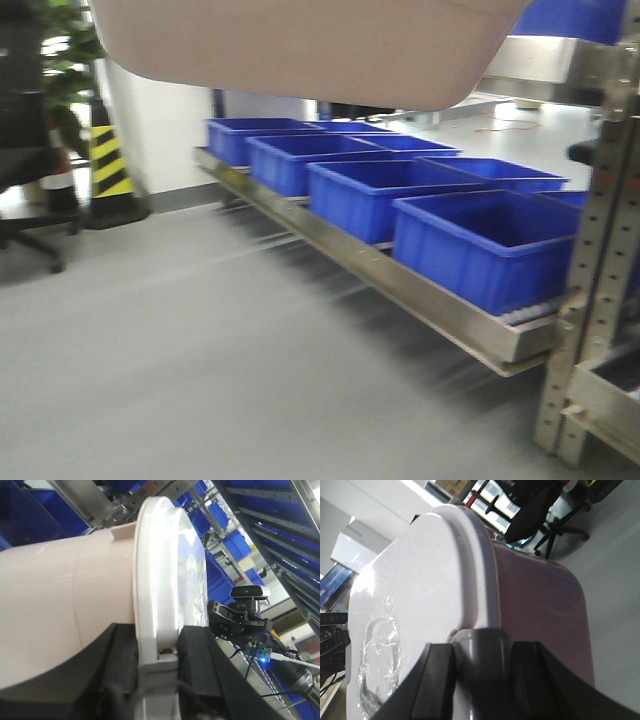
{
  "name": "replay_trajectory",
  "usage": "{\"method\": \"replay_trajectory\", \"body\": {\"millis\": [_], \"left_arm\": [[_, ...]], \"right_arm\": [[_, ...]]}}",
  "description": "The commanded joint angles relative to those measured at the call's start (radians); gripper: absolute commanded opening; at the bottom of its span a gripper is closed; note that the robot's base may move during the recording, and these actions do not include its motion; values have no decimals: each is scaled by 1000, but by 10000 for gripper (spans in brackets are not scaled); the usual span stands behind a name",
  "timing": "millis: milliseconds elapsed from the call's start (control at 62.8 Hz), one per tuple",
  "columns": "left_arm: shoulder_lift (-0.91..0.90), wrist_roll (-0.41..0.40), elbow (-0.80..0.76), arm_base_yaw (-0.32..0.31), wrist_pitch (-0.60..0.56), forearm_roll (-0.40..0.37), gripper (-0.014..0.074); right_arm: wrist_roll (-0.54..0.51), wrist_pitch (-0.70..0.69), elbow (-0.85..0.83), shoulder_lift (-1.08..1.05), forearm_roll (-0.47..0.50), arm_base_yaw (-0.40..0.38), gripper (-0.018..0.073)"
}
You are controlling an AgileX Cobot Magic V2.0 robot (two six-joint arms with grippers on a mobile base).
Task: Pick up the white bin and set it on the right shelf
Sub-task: 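Hold the bin while the base drives up to the metal shelving rack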
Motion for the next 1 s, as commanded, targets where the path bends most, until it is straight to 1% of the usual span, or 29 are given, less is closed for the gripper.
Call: {"method": "replay_trajectory", "body": {"millis": [0, 988], "left_arm": [[-46, 2, -34, -21, 144, -95, -126], [-46, 2, -34, -21, 144, -95, -126]], "right_arm": [[-17, 134, -33, -58, 119, 17, 139], [-17, 126, -33, -58, 119, 17, 139]]}}
